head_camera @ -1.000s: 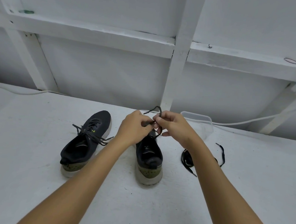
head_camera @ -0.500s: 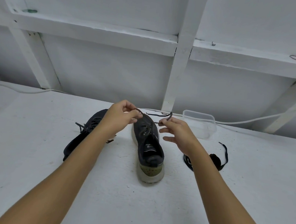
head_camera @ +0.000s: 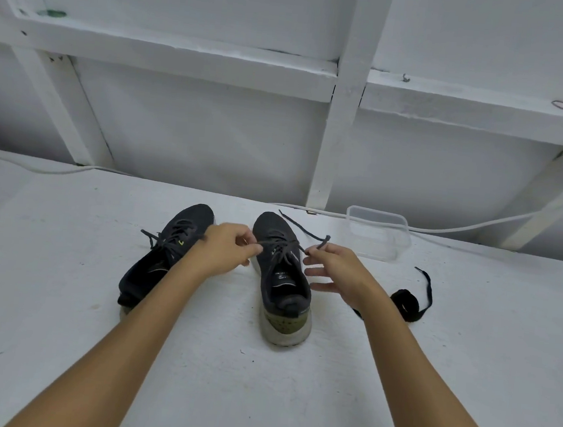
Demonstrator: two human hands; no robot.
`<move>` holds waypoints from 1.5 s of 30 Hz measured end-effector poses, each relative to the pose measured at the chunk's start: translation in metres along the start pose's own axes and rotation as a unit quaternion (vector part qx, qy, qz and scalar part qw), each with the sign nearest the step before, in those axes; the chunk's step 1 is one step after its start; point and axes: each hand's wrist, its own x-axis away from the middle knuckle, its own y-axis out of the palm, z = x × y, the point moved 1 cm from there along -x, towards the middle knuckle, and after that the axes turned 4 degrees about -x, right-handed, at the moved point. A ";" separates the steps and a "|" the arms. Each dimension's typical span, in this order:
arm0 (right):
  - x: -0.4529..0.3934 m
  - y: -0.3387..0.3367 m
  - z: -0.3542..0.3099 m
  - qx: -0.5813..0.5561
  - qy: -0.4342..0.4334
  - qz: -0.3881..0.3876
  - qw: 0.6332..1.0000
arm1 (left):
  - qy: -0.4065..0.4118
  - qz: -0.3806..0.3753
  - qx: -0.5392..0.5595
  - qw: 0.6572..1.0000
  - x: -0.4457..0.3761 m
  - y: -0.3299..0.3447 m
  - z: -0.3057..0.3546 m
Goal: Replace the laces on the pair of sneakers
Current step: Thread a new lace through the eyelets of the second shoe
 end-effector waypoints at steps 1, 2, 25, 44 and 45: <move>0.001 0.001 0.003 -0.012 0.012 -0.006 1.000 | -0.004 -0.042 0.048 0.998 0.005 0.006 0.000; 0.000 0.002 0.006 -0.023 0.019 -0.008 1.000 | -0.006 -0.071 0.083 0.994 0.009 0.011 0.001; 0.001 0.000 0.012 -0.067 -0.025 0.078 0.994 | -0.023 0.111 -0.057 0.992 0.007 -0.033 -0.024; 0.010 0.024 0.001 0.304 -0.161 0.031 0.938 | 0.118 -0.067 -0.064 0.989 0.006 0.003 0.009; 0.009 0.025 0.001 0.315 -0.158 0.036 0.935 | 0.117 -0.058 -0.059 0.990 0.006 0.004 0.008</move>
